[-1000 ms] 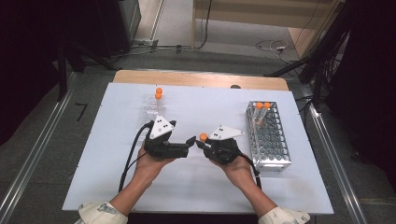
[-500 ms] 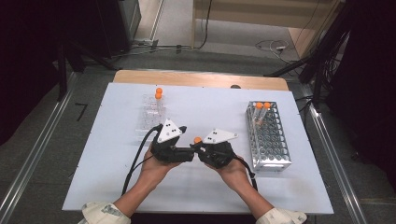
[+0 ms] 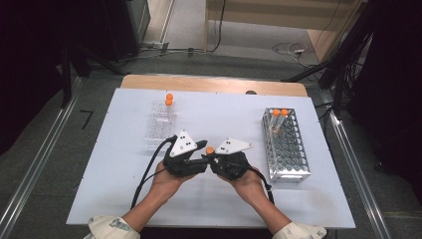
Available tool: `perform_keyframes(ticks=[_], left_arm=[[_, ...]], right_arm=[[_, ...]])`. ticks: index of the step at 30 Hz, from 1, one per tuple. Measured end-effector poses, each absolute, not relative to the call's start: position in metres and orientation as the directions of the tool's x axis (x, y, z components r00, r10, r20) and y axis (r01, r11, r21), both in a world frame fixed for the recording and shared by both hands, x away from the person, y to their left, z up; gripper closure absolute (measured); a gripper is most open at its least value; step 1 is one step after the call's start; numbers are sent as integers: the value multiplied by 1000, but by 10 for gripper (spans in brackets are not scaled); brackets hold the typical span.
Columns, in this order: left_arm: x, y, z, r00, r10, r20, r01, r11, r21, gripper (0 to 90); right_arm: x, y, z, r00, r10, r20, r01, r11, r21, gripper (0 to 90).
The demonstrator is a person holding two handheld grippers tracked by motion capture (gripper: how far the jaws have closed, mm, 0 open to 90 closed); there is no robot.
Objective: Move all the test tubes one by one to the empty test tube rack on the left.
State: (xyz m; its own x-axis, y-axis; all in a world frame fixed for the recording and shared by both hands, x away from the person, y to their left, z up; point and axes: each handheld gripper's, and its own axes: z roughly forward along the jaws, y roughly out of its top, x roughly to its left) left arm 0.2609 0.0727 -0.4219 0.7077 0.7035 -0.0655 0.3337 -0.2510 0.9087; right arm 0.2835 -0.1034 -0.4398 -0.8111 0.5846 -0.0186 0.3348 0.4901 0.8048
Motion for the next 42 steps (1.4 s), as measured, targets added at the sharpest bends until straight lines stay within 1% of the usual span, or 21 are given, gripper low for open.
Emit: perform_keyframes(ticks=[11,18,21,22,24,26,27,28,31,39,42], left_arm=[[260,71,-426,714,698,-50,322,-264,909,691],[260,72,-425,713,699,-51,324,-263,909,702],[261,72,-425,713,697,-68,333,-252,909,703],[262,73,-424,712,699,-71,335,-249,909,704],[263,76,-422,707,704,-73,335,-242,911,704],[265,80,-418,697,712,-80,334,-224,915,704],[265,81,-416,691,718,-87,336,-212,918,704],[267,83,-415,687,722,-90,336,-206,919,704],[271,87,-411,677,729,-101,344,-192,919,704],[282,104,-402,643,758,-110,352,-165,921,704],[285,110,-402,628,770,-113,360,-159,919,704]], right_arm=[[282,-101,-441,-816,578,-14,335,493,803,716],[282,-102,-441,-817,577,-11,336,491,804,716],[283,-102,-441,-819,574,-2,340,487,804,711],[283,-103,-441,-819,574,0,341,486,805,699],[285,-103,-442,-824,566,18,351,486,800,598],[286,-104,-442,-827,562,30,361,489,794,520],[287,-104,-442,-829,558,33,361,490,794,453],[288,-105,-442,-829,558,40,369,492,789,413],[290,-107,-443,-822,566,64,390,479,786,336],[294,-111,-444,-807,587,66,408,473,781,227],[294,-112,-444,-803,592,61,411,478,776,223]])
